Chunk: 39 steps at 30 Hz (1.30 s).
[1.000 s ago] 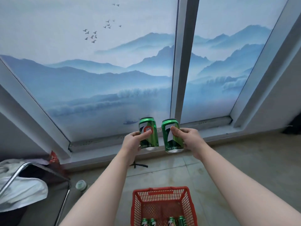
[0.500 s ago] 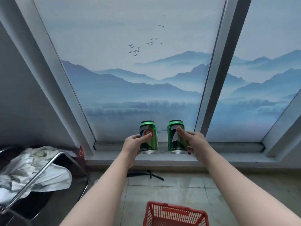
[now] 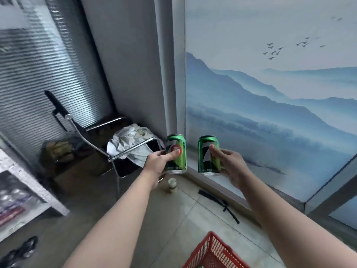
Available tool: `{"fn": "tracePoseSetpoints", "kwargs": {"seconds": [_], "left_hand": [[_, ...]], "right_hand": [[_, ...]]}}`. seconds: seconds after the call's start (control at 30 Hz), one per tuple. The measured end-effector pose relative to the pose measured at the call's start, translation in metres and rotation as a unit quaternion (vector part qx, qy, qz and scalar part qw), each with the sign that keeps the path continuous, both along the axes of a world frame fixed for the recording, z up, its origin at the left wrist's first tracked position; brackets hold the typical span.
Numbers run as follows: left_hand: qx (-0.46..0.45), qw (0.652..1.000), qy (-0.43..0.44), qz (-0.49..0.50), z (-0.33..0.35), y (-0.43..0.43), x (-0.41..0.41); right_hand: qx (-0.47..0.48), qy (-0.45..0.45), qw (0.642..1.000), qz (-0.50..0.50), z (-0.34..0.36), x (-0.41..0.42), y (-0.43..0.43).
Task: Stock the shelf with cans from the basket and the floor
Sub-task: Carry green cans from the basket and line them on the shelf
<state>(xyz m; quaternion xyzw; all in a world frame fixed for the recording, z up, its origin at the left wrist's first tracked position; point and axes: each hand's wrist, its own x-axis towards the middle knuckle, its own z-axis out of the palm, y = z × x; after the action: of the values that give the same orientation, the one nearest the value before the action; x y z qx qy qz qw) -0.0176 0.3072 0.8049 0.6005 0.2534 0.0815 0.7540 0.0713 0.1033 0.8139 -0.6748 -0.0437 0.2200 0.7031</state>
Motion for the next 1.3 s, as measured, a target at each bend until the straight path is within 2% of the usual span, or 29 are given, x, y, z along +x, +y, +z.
{"fn": "tracePoseSetpoints", "kwargs": {"seconds": [0.23,0.63,0.87,1.3], "left_hand": [[0.013,0.983,0.017,0.181,-0.007,0.030,-0.099],[0.027,0.912,0.040,0.407,-0.014,0.072,-0.295],[0.035,0.880,0.046,0.472,-0.012,0.096,-0.390],[0.034,0.868,0.038,0.494,-0.016,0.128,-0.508]], "right_hand": [[0.009,-0.007,0.988,0.154,-0.002,-0.049,0.071],[0.017,0.036,0.926,0.376,-0.024,-0.185,0.183],[0.039,0.050,0.890,0.452,-0.021,-0.273,0.239],[0.042,0.046,0.859,0.507,-0.014,-0.388,0.299]]}}
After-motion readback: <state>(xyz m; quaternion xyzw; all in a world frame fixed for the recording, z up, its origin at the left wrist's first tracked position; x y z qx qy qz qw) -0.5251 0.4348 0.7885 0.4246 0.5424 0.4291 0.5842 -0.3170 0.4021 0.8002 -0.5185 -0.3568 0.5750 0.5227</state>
